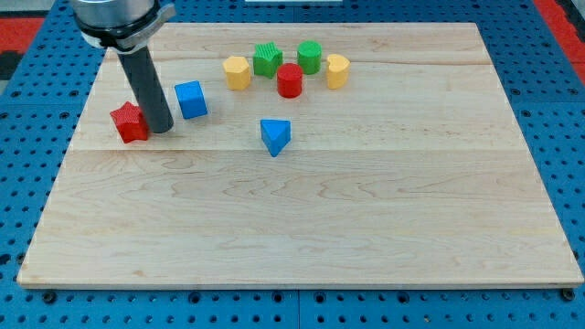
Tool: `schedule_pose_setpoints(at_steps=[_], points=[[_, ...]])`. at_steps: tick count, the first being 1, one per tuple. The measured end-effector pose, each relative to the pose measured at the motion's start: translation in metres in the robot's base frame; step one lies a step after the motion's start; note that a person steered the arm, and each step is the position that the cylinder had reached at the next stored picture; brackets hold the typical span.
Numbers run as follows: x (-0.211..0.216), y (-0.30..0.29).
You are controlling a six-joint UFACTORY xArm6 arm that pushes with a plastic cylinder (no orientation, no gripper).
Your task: Keep the red circle in between the blue blocks
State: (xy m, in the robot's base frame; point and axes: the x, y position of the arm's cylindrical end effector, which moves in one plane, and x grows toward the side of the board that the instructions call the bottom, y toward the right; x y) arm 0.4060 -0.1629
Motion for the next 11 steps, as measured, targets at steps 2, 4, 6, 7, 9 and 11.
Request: schedule_pose_setpoints(at_steps=[2, 4, 6, 7, 9, 11], points=[[-0.012, 0.117], [-0.06, 0.254], [-0.118, 0.318], [-0.125, 0.251], [-0.068, 0.103], [-0.019, 0.092]])
